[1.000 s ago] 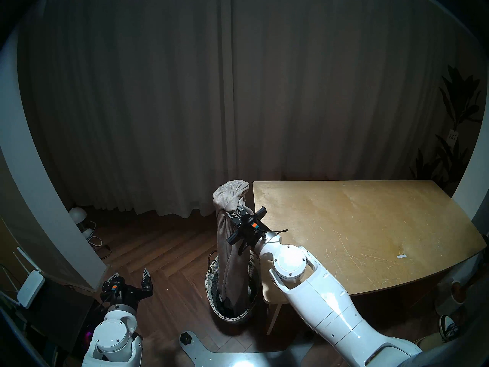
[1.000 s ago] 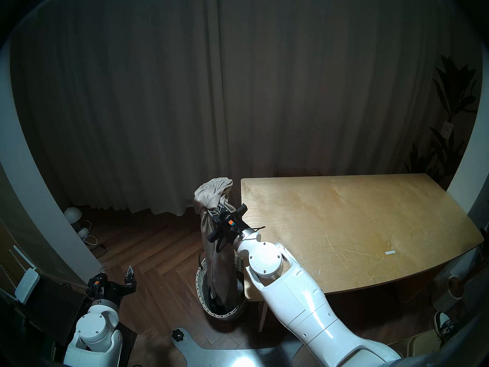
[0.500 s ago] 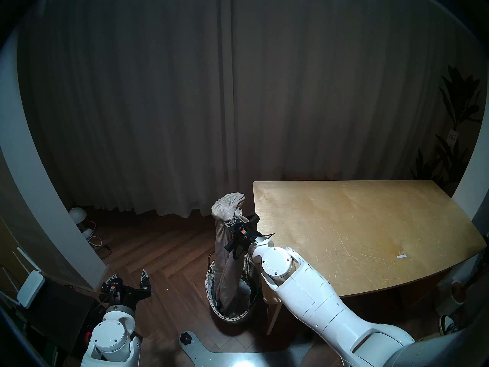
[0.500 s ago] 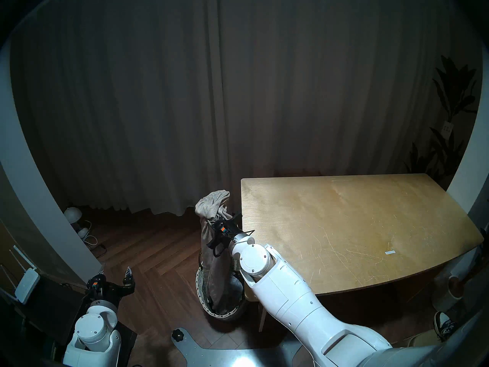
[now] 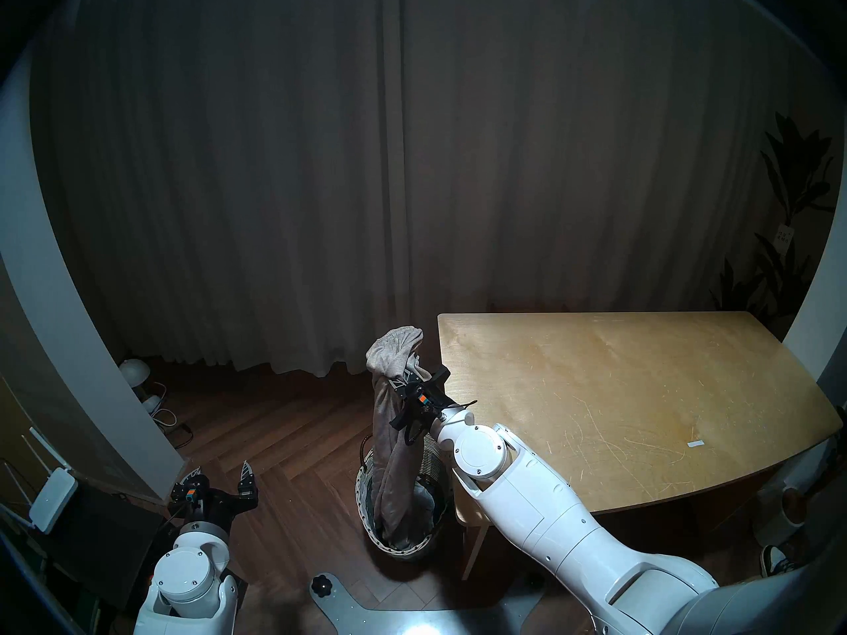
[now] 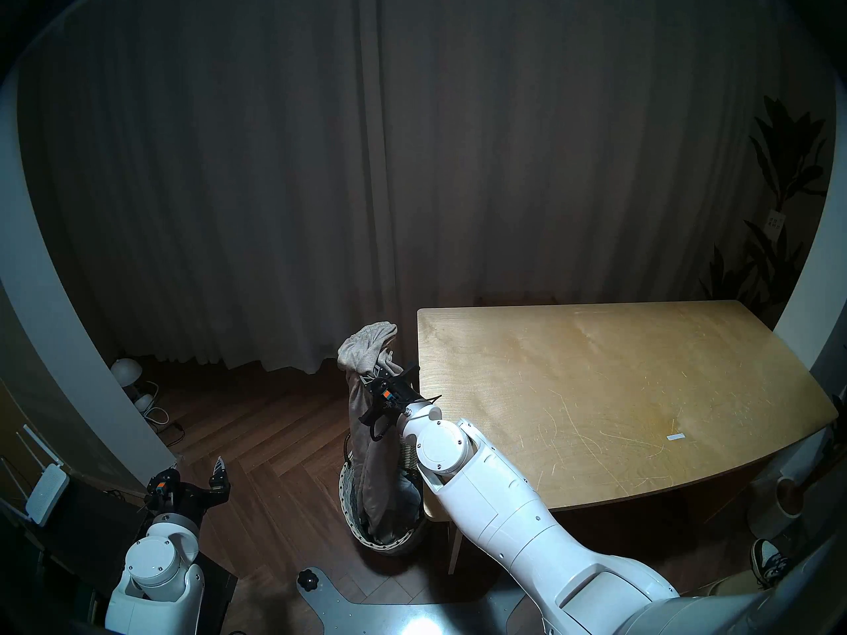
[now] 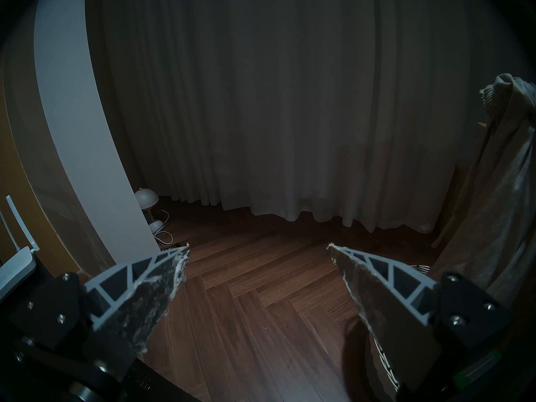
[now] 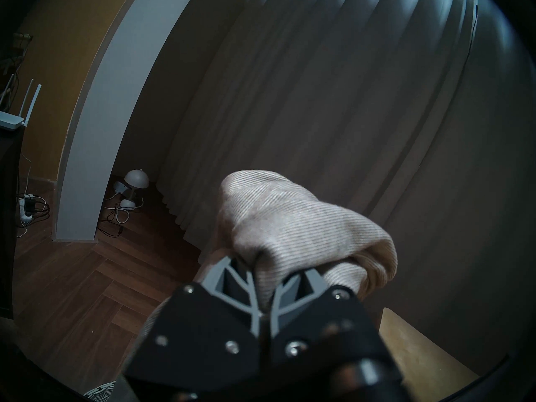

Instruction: Toss clothes into the laundry hamper

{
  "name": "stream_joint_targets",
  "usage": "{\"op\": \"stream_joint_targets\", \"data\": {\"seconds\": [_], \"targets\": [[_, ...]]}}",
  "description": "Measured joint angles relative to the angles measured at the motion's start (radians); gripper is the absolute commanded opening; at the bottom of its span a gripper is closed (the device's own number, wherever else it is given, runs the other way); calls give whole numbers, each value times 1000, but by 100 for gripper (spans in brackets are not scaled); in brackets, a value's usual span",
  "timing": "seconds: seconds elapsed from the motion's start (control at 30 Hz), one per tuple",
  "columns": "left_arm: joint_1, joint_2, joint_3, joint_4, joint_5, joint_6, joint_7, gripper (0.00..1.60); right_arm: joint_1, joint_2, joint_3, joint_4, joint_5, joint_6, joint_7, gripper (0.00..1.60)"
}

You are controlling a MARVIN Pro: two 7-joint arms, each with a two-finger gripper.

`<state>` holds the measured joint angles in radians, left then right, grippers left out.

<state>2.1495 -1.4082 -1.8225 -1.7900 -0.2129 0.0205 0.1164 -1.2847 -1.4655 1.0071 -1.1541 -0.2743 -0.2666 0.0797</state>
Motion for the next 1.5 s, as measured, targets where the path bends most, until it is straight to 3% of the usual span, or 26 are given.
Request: {"op": "stream_joint_targets", "data": {"seconds": [0.03, 0.07, 0.1, 0.27, 0.5, 0.63, 0.67, 0.83, 1.1, 1.5], "targets": [[-1, 1, -1, 0, 0, 0, -1, 160, -5, 8, 2, -10, 2, -1, 2, 46], [-2, 2, -3, 0, 0, 0, -3, 160, -10, 15, 4, -19, 4, -1, 4, 136], [-2, 3, -3, 0, 0, 1, -3, 160, -13, 19, 5, -25, 6, -2, 7, 160], [-10, 9, -6, 3, 0, 2, -11, 160, -42, 58, 15, -76, 16, -9, 30, 159], [-19, 13, -7, 4, 4, 3, -13, 160, -45, 75, 25, -99, 22, -13, 43, 129], [-22, 13, -8, 4, 6, 2, -13, 160, -41, 77, 28, -108, 24, -14, 45, 140], [-23, 13, -8, 4, 7, 2, -12, 160, -40, 77, 30, -110, 25, -14, 45, 160], [-24, 10, -9, 3, 7, -1, -8, 160, -33, 65, 53, -129, 53, -11, 34, 160], [-26, 1, -5, -25, 9, -8, 1, 160, 26, 36, 164, -192, 142, -8, -18, 160], [-81, -5, 92, -132, 31, -20, -13, 160, 93, 60, 362, -245, 294, -1, -123, 160]]}}
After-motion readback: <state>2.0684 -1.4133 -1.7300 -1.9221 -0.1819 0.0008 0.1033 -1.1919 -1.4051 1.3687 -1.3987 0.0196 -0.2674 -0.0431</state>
